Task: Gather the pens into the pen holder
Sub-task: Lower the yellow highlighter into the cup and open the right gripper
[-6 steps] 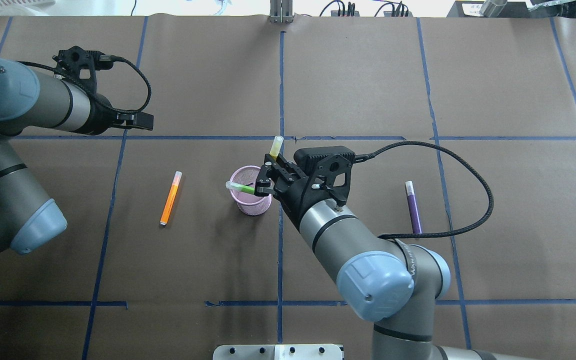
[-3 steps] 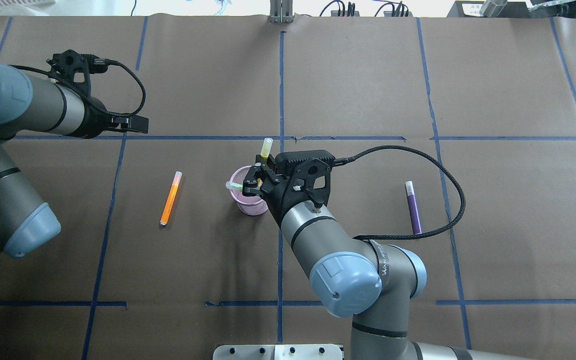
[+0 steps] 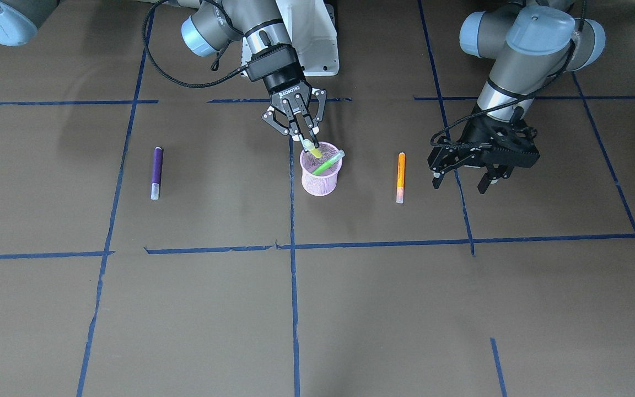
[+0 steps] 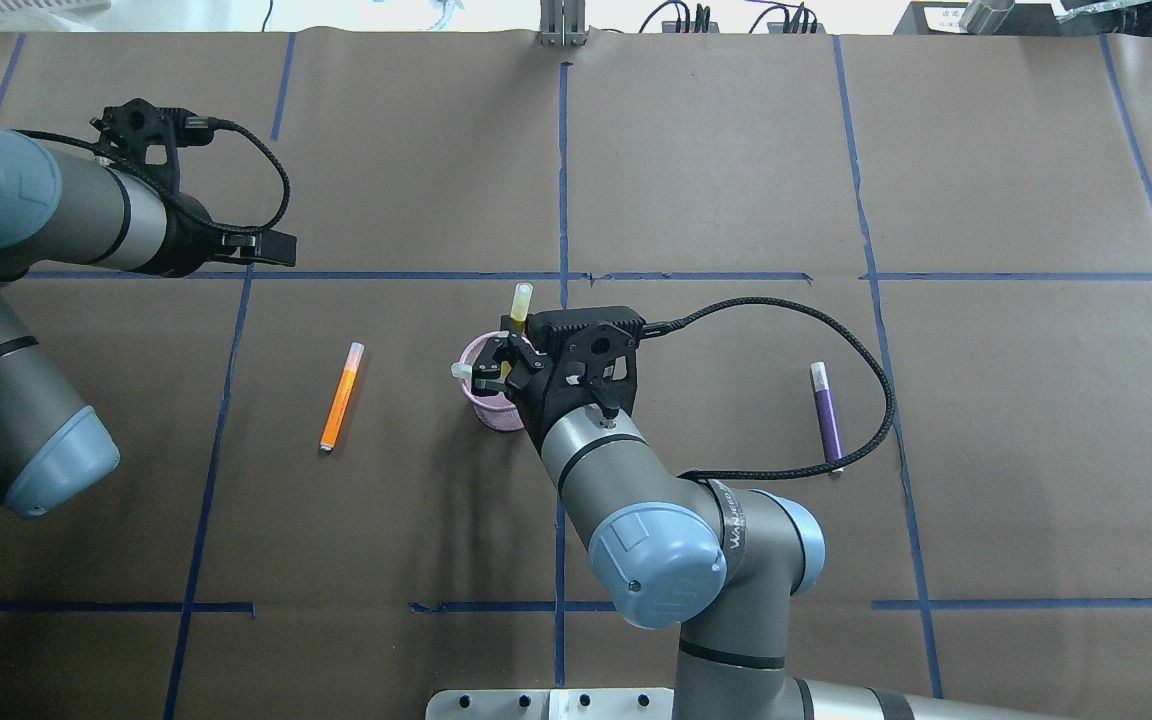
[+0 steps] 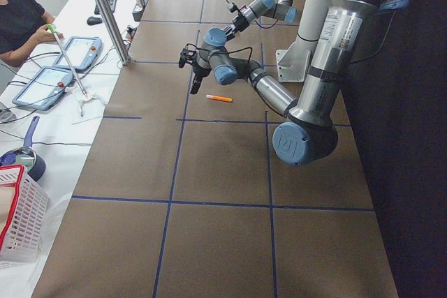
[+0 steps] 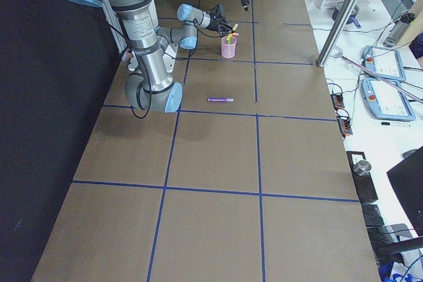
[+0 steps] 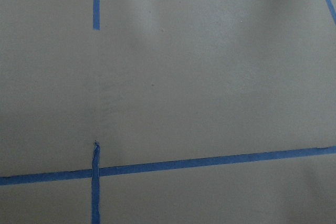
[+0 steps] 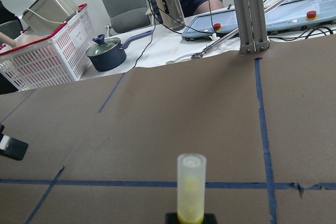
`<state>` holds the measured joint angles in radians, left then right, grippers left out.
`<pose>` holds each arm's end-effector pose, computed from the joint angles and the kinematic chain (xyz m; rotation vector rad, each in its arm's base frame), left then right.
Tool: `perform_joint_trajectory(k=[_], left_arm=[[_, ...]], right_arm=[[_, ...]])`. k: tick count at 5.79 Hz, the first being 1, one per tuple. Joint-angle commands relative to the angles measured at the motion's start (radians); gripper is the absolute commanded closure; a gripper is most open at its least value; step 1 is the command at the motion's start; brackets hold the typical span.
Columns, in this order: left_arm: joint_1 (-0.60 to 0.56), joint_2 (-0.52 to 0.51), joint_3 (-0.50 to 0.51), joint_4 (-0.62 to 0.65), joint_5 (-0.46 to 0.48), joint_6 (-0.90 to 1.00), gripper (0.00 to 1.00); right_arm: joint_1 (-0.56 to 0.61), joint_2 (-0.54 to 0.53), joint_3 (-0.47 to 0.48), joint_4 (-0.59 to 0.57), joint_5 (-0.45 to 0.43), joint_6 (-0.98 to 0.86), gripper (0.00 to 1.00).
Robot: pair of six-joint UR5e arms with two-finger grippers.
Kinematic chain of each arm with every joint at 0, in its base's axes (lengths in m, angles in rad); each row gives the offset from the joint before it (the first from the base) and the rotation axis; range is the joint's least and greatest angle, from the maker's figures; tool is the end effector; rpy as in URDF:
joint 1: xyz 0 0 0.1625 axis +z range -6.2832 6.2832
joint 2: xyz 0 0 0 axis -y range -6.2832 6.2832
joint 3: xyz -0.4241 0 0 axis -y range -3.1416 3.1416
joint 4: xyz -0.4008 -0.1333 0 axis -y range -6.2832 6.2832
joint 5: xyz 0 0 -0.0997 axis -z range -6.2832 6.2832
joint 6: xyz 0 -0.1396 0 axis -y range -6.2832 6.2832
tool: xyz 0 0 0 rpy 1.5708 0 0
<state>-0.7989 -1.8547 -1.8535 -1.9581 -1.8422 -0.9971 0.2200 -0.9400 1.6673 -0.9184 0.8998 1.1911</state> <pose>0.3668 -0.5143 0.3510 0.4067 0.8915 -0.0775 -0.6115 -0.3623 0.1614 0.9207 -1.0937 0.3304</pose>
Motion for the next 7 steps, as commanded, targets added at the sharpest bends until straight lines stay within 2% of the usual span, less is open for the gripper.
perform_joint_trajectory(k=[1,2,4,6,7], left_arm=[[0.003,-0.004,0.010,0.001,0.000,0.000,0.00],[0.004,-0.011,0.011,0.011,-0.008,0.000,0.00],[0.003,-0.052,-0.001,0.109,-0.177,-0.026,0.00],[0.016,-0.084,0.034,0.096,-0.173,0.018,0.01],[0.021,-0.130,0.086,0.091,-0.172,0.111,0.00]], right_arm=[[-0.002,0.000,0.003,0.003,0.005,-0.001,0.00],[0.001,-0.002,0.023,0.004,0.028,-0.001,0.00],[0.013,-0.016,0.087,0.004,0.057,-0.001,0.00],[0.056,-0.055,0.118,0.003,0.132,0.001,0.00],[0.109,-0.060,0.120,-0.026,0.212,-0.001,0.00]])
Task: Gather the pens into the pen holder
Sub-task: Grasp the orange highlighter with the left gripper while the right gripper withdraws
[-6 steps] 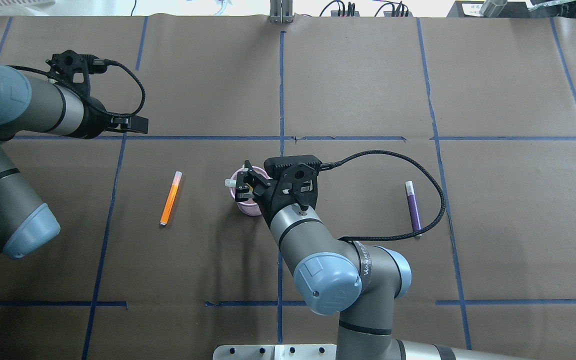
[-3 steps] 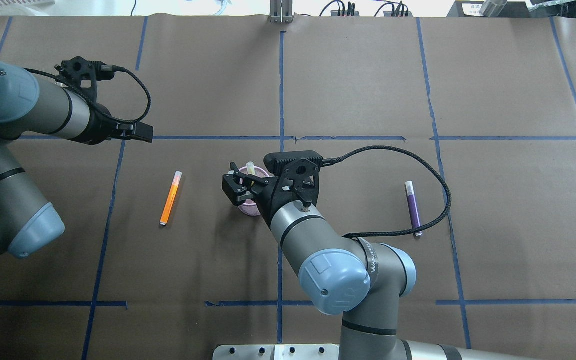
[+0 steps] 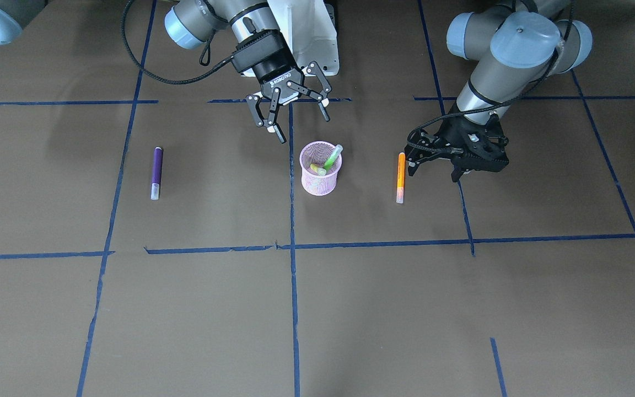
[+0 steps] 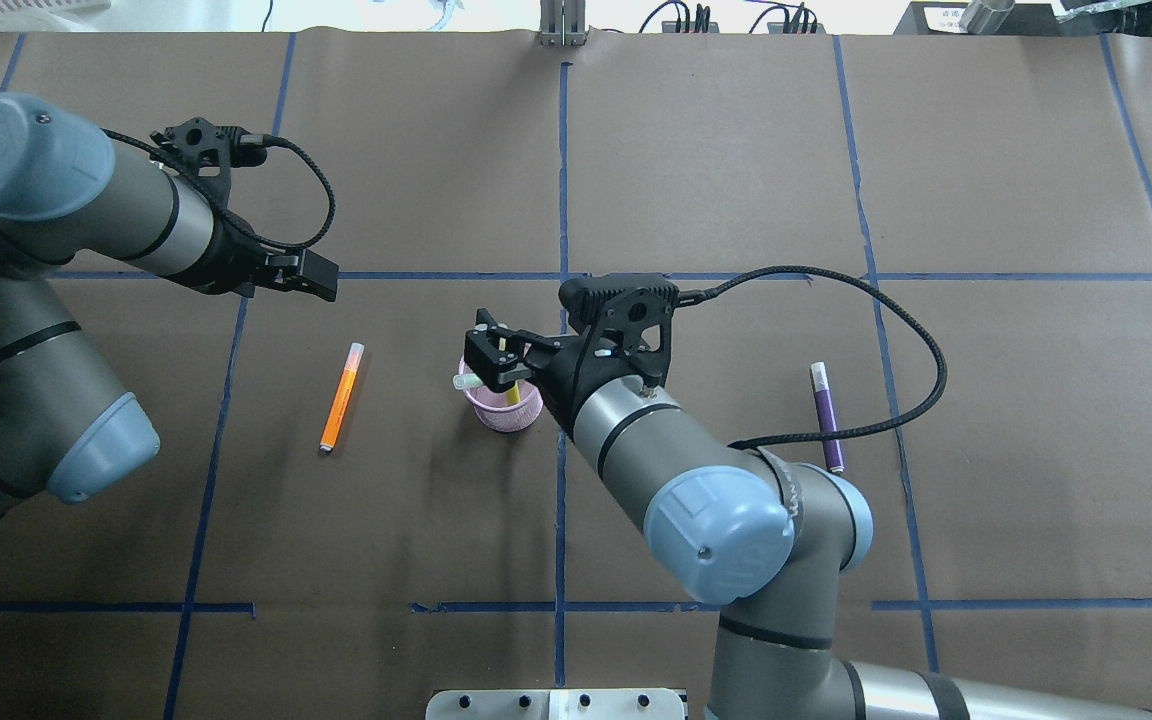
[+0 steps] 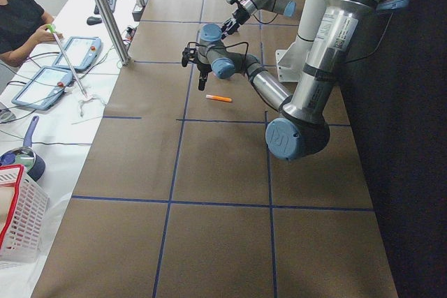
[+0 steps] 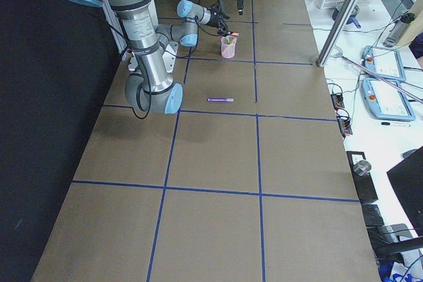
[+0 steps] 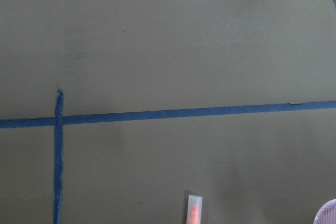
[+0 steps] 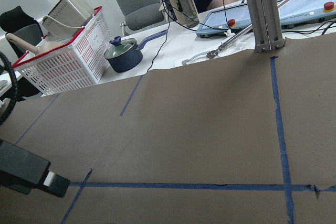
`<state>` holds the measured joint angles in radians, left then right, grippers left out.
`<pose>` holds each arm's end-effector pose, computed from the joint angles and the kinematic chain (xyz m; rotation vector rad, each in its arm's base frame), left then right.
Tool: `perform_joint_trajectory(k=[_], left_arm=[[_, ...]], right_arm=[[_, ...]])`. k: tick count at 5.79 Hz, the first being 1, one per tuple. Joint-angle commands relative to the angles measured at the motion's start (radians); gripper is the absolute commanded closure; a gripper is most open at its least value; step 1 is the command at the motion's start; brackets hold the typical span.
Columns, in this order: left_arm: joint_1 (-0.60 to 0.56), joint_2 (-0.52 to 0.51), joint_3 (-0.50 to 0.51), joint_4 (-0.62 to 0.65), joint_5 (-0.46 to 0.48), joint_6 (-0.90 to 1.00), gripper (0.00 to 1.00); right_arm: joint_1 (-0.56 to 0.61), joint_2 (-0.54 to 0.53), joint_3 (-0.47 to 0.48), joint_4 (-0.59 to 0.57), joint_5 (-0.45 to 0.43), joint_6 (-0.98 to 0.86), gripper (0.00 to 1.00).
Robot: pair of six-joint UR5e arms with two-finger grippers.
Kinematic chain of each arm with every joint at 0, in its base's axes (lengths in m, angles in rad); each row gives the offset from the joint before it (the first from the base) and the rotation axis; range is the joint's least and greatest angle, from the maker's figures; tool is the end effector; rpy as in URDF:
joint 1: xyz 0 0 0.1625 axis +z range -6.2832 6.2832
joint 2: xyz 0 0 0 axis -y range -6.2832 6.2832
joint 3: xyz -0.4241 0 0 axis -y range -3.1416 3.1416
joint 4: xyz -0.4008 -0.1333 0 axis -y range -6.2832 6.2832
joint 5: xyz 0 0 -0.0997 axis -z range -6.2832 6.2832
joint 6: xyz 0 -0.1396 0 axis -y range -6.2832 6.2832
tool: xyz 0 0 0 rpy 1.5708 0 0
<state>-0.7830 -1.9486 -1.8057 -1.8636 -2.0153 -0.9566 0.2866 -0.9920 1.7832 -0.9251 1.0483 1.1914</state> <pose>0.4055 -0.5069 0.3256 0.2554 0.9459 0.0461 -0.5632 -0.3776 0.1498 0.8609 -1.1814 0.2992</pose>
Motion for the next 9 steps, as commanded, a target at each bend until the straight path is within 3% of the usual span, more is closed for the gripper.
perform_joint_trajectory(k=[1,2,3,4,5,6,8,9], left_arm=[[0.016,-0.045,0.052,0.001,0.006,0.076,0.00],[0.016,-0.047,0.051,-0.003,0.004,0.078,0.00],[0.024,-0.049,0.081,-0.003,-0.003,0.096,0.00],[0.052,-0.049,0.091,0.032,-0.002,0.257,0.00],[0.073,-0.118,0.114,0.211,-0.002,0.274,0.00],[0.076,-0.203,0.167,0.312,0.004,0.276,0.00],[0.076,-0.217,0.279,0.316,-0.008,0.364,0.00],[0.056,-0.222,0.292,0.319,-0.154,0.371,0.00]], right_arm=[[0.087,-0.016,0.021,-0.056,0.126,-0.001,0.00],[0.120,-0.061,0.065,-0.060,0.175,-0.001,0.00],[0.190,-0.115,0.105,-0.061,0.281,-0.001,0.00],[0.257,-0.144,0.117,-0.064,0.376,-0.001,0.00],[0.343,-0.166,0.146,-0.149,0.515,-0.003,0.01],[0.436,-0.165,0.180,-0.253,0.677,-0.009,0.00],[0.462,-0.209,0.202,-0.258,0.716,-0.012,0.00],[0.454,-0.212,0.193,-0.258,0.714,-0.009,0.00]])
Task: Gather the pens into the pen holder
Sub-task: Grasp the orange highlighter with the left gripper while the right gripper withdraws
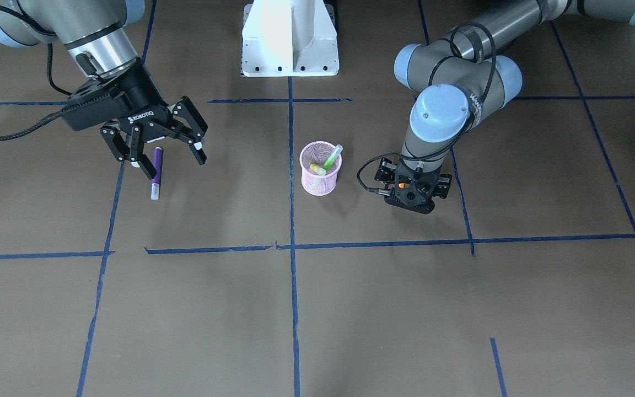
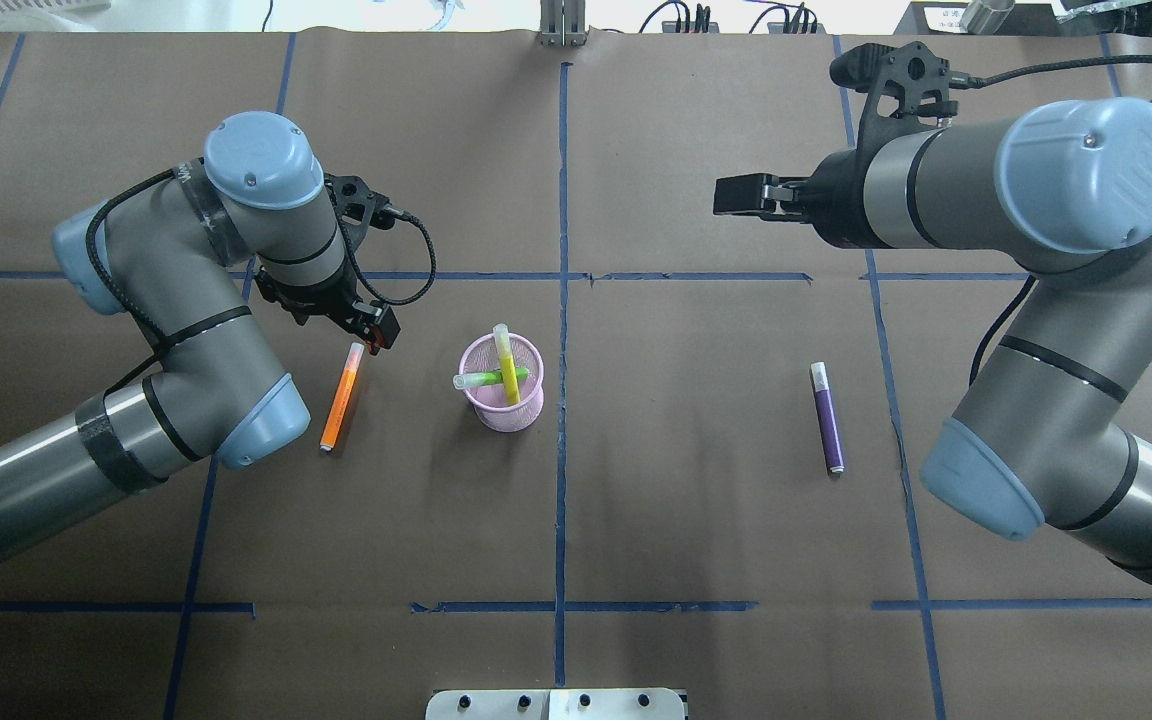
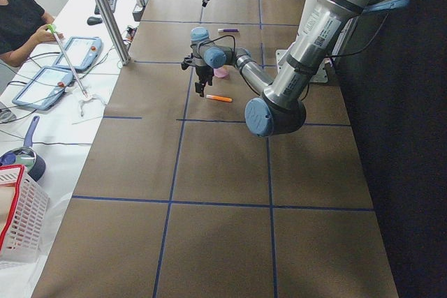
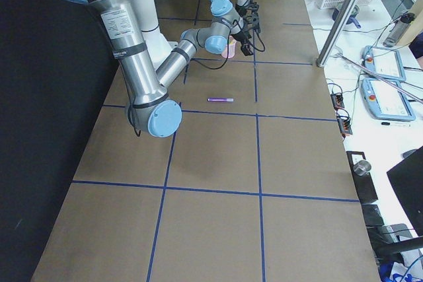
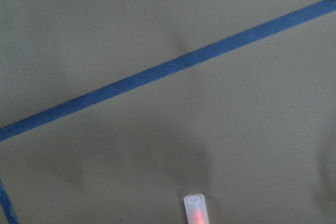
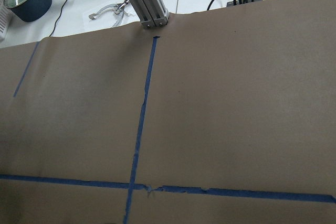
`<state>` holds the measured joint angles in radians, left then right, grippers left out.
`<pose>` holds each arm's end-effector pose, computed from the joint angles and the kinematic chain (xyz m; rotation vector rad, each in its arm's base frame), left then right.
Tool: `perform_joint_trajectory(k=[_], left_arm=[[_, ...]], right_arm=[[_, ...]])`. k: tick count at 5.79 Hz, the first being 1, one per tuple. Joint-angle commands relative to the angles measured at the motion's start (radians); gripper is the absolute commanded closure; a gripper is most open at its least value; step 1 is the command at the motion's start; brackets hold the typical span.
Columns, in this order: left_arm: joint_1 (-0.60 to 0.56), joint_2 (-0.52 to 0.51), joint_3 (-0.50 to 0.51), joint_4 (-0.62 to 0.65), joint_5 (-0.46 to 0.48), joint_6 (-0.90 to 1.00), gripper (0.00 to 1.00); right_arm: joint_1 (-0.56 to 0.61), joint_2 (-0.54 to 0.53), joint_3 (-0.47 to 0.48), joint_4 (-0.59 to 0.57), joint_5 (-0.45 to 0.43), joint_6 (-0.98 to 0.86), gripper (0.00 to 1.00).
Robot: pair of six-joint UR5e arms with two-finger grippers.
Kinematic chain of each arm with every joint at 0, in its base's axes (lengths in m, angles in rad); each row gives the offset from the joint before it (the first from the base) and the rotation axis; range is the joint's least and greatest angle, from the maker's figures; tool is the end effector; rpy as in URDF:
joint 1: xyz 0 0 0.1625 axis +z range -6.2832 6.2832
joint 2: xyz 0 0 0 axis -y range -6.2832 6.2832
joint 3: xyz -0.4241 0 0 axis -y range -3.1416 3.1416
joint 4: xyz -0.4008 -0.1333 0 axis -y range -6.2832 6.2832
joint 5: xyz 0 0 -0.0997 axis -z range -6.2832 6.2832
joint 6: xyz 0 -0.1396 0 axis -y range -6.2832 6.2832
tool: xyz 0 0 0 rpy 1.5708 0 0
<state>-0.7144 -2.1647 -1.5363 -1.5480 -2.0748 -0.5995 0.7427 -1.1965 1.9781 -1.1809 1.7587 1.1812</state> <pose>0.5047 -0.5249 0.3554 0.0652 0.7205 0.3809 -0.3729 -0.4879 0.2364 0.4871 -1.0761 0.2011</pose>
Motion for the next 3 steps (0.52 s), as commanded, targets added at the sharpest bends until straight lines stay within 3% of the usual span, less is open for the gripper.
perform_joint_trajectory(k=[1,3], left_arm=[[-0.010,-0.007,0.057,0.005,-0.160,0.004,0.00],[0.003,-0.014,0.105,0.005,-0.160,0.003,0.02]], right_arm=[[0.000,-0.008,-0.001,-0.002,0.004,0.000,0.00],[0.000,-0.009,-0.001,-0.002,0.005,0.000,0.00]])
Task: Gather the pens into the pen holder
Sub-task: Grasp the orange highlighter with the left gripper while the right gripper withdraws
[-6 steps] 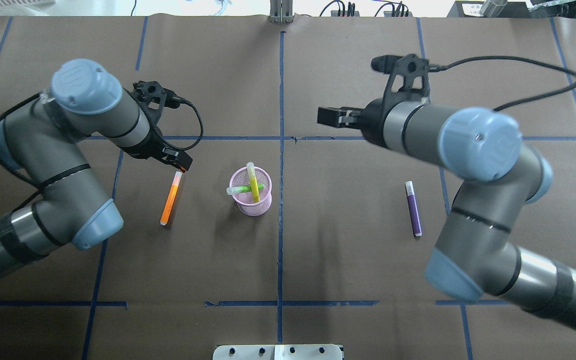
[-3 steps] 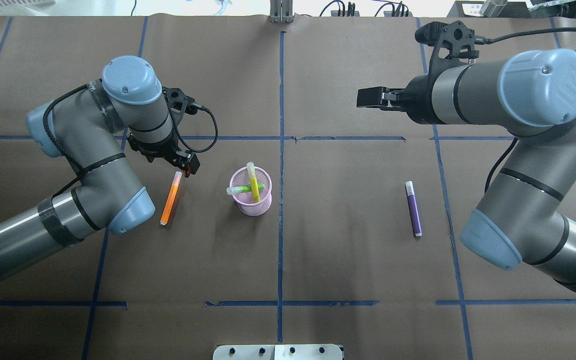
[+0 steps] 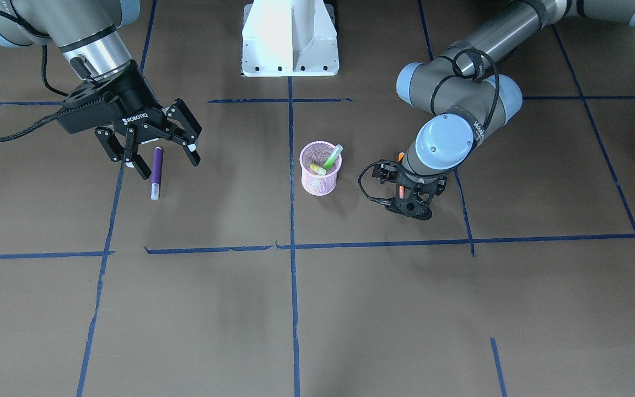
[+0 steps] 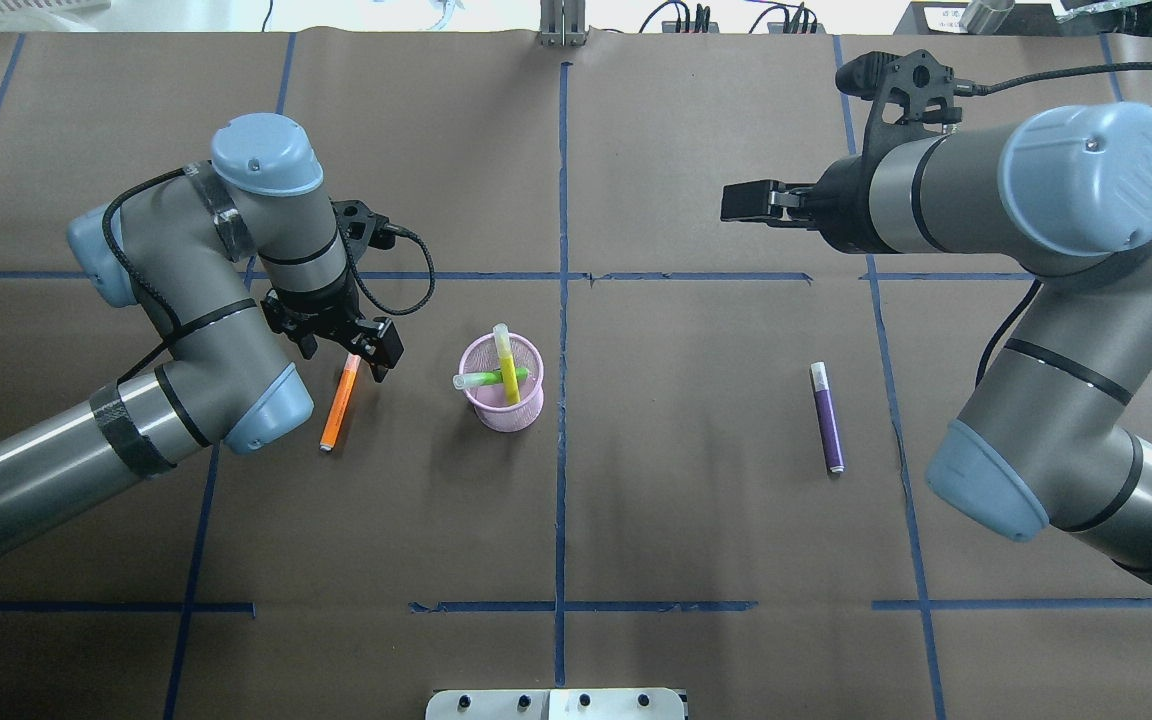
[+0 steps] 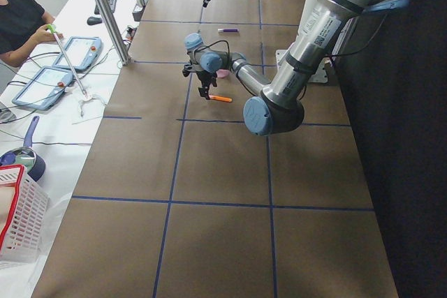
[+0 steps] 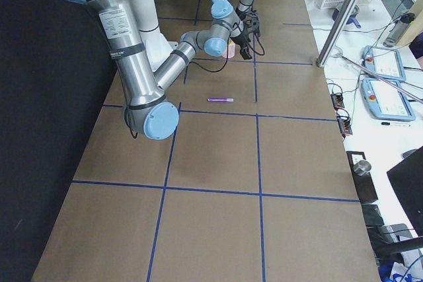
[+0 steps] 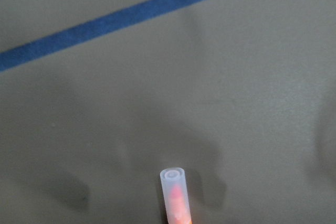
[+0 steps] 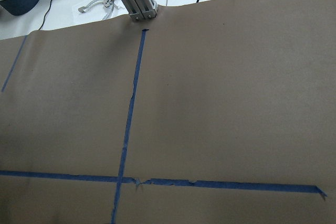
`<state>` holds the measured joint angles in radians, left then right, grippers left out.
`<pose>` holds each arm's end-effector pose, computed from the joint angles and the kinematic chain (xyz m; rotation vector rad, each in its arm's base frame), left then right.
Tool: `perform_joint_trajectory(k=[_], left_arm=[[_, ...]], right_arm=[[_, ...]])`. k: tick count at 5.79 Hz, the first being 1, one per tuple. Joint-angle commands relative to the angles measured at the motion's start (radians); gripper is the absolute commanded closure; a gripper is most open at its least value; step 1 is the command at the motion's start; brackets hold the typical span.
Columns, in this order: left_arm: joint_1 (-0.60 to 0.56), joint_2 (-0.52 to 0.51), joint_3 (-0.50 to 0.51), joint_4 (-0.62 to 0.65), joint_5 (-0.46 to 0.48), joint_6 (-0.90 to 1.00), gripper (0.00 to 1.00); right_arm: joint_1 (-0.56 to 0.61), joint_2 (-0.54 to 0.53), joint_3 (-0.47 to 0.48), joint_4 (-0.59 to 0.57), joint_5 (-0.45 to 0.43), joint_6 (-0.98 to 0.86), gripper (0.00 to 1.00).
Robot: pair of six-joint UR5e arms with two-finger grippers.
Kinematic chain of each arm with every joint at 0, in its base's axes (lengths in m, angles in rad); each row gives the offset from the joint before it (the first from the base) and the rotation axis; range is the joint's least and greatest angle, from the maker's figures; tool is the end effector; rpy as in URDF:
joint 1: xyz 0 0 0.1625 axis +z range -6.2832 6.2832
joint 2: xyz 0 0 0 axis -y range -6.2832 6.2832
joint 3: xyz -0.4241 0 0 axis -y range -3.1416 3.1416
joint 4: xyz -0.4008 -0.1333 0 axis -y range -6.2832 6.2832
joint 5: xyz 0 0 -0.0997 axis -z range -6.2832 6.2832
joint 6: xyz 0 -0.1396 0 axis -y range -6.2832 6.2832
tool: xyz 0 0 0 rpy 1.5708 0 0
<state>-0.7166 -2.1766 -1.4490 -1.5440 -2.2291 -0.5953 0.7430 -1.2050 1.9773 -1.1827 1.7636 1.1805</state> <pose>0.5224 -0.5185 0.3797 -0.0995 0.7808 0.3959 -0.3729 -0.4872 0.2421 0.4776 -1.0689 0.1997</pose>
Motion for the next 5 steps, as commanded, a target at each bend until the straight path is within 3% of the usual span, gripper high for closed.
perform_joint_trajectory(k=[1,3,5], left_arm=[[0.005,-0.003,0.016,0.002,-0.004,-0.003,0.13],[0.005,-0.003,0.009,0.016,-0.001,-0.007,0.53],[0.006,-0.002,0.007,0.024,0.002,-0.023,0.61]], right_arm=[[-0.001,-0.001,0.000,0.000,0.000,0.001,0.00],[-0.001,-0.001,-0.001,0.000,0.000,0.001,0.00],[-0.001,-0.010,0.000,0.000,0.000,0.002,0.00]])
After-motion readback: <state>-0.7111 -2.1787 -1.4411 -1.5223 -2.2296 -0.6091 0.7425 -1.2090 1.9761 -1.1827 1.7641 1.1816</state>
